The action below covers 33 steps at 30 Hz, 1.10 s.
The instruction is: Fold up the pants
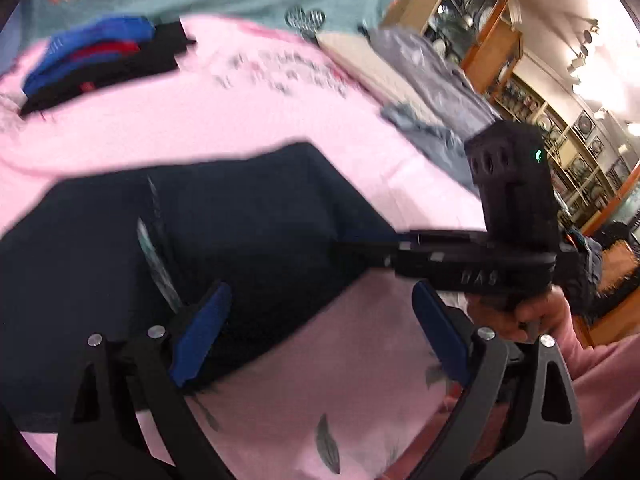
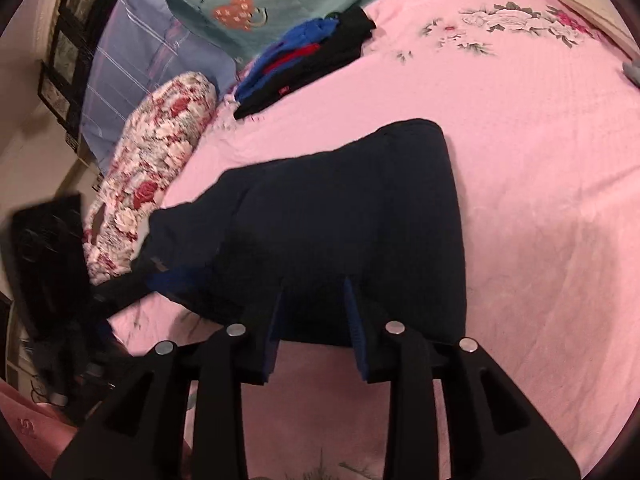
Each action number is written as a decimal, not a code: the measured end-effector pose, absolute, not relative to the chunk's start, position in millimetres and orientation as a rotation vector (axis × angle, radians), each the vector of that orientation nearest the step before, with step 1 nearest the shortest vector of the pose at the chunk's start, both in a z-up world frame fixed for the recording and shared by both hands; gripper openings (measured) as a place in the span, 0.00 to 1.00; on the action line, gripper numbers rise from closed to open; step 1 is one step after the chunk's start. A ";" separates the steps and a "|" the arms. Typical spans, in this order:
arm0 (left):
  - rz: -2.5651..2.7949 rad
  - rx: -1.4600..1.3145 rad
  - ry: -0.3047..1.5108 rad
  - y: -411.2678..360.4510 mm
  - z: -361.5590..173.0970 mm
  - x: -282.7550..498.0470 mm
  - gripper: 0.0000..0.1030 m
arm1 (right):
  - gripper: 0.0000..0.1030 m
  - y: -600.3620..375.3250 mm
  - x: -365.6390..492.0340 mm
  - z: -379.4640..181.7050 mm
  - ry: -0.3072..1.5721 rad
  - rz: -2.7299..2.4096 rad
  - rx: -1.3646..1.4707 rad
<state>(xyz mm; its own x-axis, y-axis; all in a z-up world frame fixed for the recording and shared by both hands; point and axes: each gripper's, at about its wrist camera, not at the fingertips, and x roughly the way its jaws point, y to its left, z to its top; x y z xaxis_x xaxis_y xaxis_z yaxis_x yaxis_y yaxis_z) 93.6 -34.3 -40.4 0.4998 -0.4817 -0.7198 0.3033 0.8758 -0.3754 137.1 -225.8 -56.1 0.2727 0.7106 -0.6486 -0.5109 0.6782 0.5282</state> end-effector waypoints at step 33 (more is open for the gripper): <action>-0.532 -0.295 0.880 -37.5 -56.1 82.2 0.91 | 0.29 -152.2 224.9 -37.5 1.104 0.976 0.311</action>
<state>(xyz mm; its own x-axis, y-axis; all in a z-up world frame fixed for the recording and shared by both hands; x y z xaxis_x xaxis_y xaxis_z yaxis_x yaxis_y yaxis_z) 82.2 -37.5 -56.1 0.5196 -0.5544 -0.6501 0.3183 0.8317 -0.4549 224.9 -152.2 -37.5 0.1048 0.7882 -0.6065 -0.5051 0.5675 0.6502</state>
